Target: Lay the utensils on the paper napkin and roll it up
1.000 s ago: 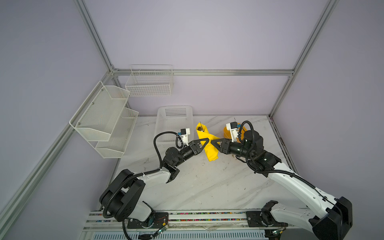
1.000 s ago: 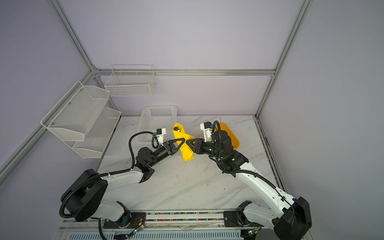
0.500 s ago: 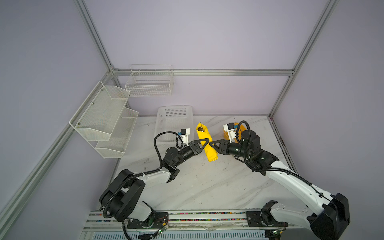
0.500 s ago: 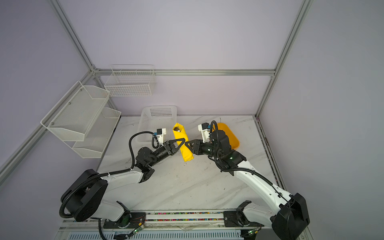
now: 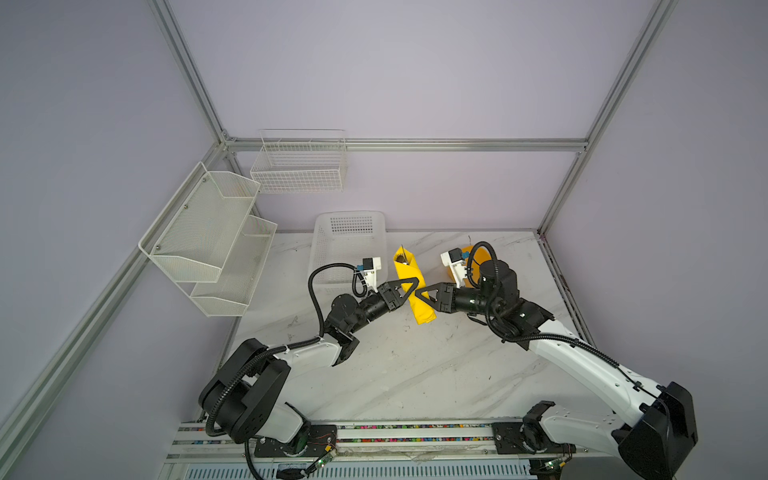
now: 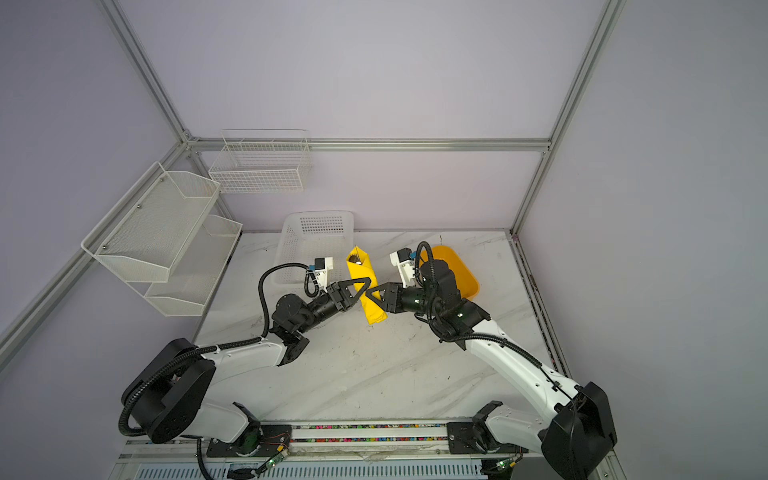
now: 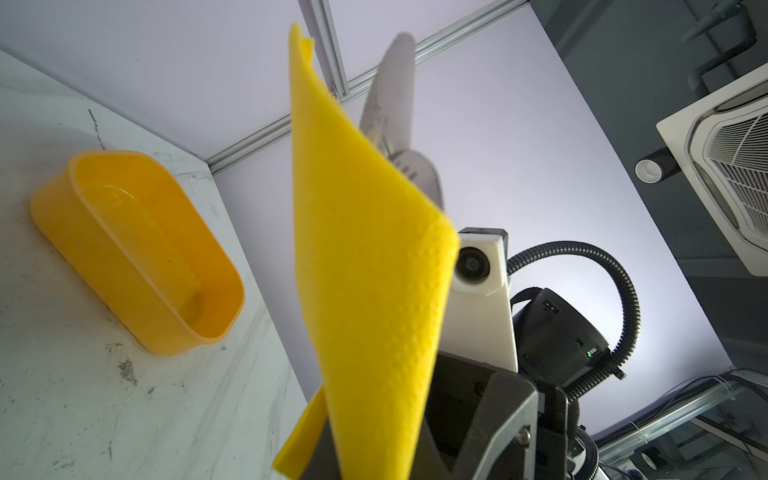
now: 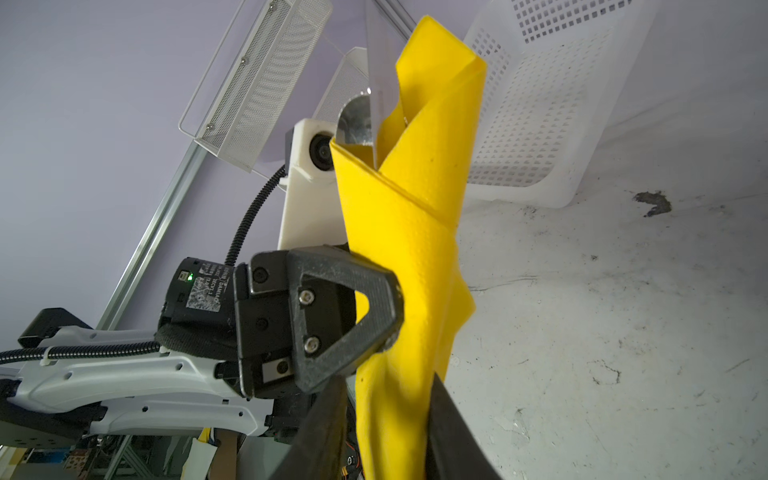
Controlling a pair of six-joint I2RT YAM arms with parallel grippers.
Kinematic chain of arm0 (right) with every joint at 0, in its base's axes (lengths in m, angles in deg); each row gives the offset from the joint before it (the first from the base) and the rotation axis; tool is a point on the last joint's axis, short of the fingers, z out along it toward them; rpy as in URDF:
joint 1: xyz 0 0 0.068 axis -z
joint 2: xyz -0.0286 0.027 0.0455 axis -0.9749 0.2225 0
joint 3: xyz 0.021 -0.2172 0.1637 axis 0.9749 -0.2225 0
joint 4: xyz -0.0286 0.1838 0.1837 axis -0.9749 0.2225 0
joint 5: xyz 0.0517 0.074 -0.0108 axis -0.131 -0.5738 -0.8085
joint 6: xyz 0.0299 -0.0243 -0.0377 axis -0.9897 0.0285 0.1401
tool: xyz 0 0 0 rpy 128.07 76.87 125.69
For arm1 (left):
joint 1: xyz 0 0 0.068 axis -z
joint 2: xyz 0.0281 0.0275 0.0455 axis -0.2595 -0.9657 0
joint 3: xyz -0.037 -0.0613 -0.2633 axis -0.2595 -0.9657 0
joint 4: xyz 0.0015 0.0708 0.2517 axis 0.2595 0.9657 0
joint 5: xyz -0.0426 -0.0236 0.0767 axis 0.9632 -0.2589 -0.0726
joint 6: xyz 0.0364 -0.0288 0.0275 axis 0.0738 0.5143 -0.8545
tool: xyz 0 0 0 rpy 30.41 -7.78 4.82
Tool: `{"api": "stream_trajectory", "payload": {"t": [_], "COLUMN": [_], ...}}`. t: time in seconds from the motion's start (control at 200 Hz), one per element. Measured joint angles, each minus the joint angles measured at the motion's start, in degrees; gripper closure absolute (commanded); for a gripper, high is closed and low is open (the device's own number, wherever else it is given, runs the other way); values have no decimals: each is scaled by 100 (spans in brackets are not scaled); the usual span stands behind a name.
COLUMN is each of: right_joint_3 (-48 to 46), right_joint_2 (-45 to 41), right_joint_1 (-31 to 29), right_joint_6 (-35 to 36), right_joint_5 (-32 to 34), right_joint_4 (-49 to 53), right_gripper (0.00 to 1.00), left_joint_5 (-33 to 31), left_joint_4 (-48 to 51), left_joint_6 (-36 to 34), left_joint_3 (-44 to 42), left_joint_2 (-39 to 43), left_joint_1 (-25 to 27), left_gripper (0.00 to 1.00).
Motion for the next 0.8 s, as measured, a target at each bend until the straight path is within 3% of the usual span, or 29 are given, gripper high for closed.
{"api": "stream_trajectory", "payload": {"t": [0.565, 0.8], "right_joint_3": [-11, -52], "right_joint_2": [267, 284], "right_joint_1": [0, 7], "right_joint_6": [76, -111], "right_joint_5": [-680, -876], "right_joint_4": [-90, -310], "right_gripper": [67, 75], "left_joint_5": [153, 155], "left_joint_4": [79, 72], "left_joint_6": [-2, 0], "left_joint_3": [0, 0], "left_joint_2": [232, 249], "left_joint_1": [-7, -7], "left_gripper": [94, 94]}}
